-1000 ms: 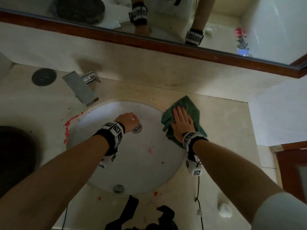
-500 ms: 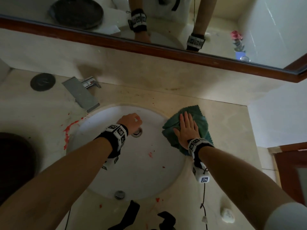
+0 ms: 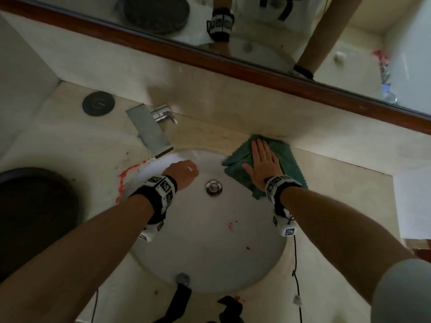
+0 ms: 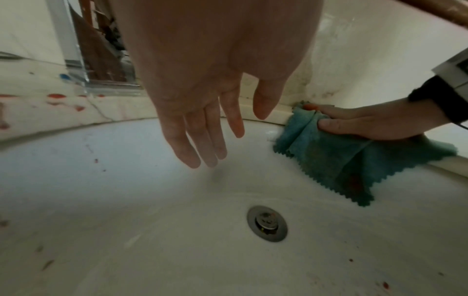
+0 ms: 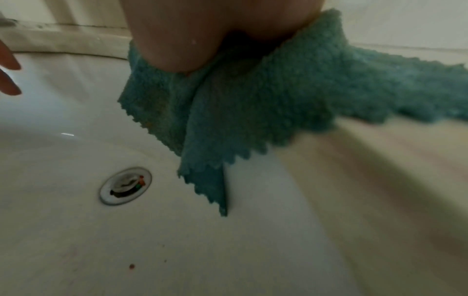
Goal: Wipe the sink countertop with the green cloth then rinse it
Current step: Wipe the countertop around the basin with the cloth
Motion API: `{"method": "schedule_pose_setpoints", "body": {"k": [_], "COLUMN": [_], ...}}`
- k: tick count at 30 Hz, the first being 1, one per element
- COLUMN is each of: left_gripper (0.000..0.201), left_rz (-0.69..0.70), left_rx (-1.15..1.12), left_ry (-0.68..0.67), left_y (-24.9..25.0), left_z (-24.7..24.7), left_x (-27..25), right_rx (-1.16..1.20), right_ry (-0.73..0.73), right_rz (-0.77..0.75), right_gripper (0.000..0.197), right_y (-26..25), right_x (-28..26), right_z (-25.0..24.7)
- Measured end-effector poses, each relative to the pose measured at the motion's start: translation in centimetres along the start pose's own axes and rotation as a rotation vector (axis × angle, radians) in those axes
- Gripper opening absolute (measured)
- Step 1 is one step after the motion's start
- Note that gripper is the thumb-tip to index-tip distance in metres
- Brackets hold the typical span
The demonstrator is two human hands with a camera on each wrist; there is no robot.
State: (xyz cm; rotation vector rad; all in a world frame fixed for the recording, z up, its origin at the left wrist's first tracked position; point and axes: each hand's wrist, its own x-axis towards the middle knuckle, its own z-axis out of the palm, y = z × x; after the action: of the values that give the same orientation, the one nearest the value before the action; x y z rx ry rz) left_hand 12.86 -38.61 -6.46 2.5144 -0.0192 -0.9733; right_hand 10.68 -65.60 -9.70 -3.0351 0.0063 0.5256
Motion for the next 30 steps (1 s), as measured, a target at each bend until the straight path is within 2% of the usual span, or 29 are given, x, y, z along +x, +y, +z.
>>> {"method": "schedule_pose_setpoints", "body": {"k": [4, 9, 16, 23, 30], "left_gripper": [0.039, 0.037, 0.034, 0.035, 0.032], "left_rz": [0.001, -0.025, -0.074, -0.071, 0.041], "left_rx": [0.012, -0.044, -0.060, -0.021, -0.026], "left_ry": [-0.008, 0.062, 0.079, 0.056, 0.008], "left_y": [-1.1, -2.2, -3.7, -2.8, 0.8], "left_z": [-0.6, -1.7, -2.4, -2.1, -1.7], "left_x": [-0.1, -0.3, -0.4, -0.6, -0.7], "right_rx": [-0.027, -0.053, -0.100, -0.075, -0.025], "right_ry": [0.026, 0.033, 0.084, 0.062, 0.002], "right_rz": [-0.092, -0.157, -0.271, -0.224, -0.023], "right_gripper": [0.073, 0.067, 0.059, 0.055, 0.054], "right_y": [-1.8, -4.4, -8.7, -7.6, -2.2], "right_x": [2.1, 3.7, 5.9, 4.4, -0.5], "right_z": [-0.3, -0.6, -0.7, -0.3, 0.5]}}
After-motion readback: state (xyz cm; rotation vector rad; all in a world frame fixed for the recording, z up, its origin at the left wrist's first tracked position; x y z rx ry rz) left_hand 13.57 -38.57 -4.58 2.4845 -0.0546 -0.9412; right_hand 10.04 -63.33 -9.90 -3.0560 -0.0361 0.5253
